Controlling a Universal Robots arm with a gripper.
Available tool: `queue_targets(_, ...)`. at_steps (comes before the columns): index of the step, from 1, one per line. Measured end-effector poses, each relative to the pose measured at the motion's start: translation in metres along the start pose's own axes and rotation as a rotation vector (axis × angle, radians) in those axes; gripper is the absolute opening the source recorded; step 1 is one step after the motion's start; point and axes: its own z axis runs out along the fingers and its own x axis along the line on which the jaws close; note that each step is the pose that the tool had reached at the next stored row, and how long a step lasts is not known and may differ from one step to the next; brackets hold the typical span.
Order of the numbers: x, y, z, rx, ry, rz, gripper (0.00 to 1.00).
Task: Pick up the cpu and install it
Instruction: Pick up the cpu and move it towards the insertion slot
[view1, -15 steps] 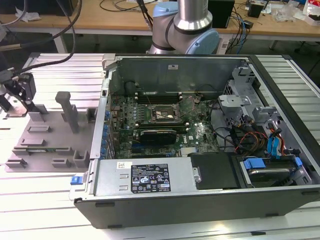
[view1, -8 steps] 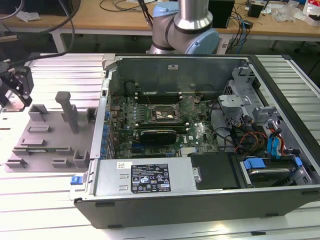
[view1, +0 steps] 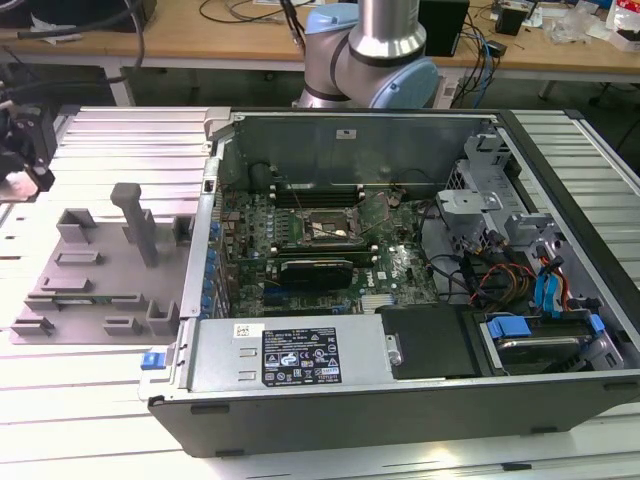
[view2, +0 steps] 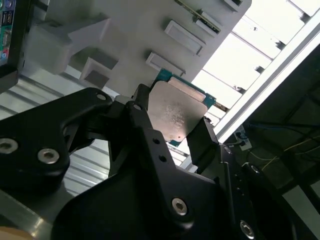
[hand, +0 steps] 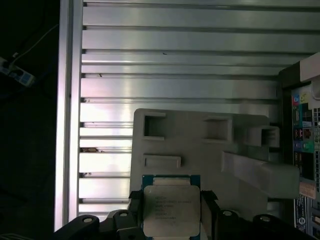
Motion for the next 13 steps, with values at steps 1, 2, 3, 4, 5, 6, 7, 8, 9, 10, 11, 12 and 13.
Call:
queue_targets(1,-0.0003,0.0012,-0.0056,0.0,0.0001,0.0,0.55)
queue_targets(2,-0.0004,0.0018,-0.0092,0.0,0.0001,0.0,0.55)
queue_targets(3,-0.0005,0.0026,-0.0129,0.0,0.0001,0.0,0.55)
queue_targets(4,-0.0006,0.0033,-0.0163,0.0,0.0001,0.0,0.55)
queue_targets(5,-0.0008,0.004,-0.0205,0.0,0.0001,0.0,0.55)
queue_targets(6,-0.0009,0.0048,-0.0252,0.0,0.0001,0.0,0.55)
queue_targets(7,-0.0013,0.0056,-0.0317,0.0001,0.0001,0.0,0.55)
queue_targets(8,-0.0014,0.006,-0.0345,0.0001,0.0001,0.0,0.55)
queue_targets(9,-0.0015,0.0063,-0.0371,0.0001,0.0001,0.0,0.55)
queue_targets(10,-0.0018,0.0068,-0.0428,0.0001,0.0001,0.0,0.55)
queue_targets(11,-0.0023,0.0073,-0.0507,0.0001,0.0002,0.0,0.55)
queue_targets(12,-0.0025,0.0077,-0.056,0.0,0.0001,0.0,0.55)
queue_targets(13,-0.0026,0.0079,-0.0583,0.0,0.0,0.0,0.55)
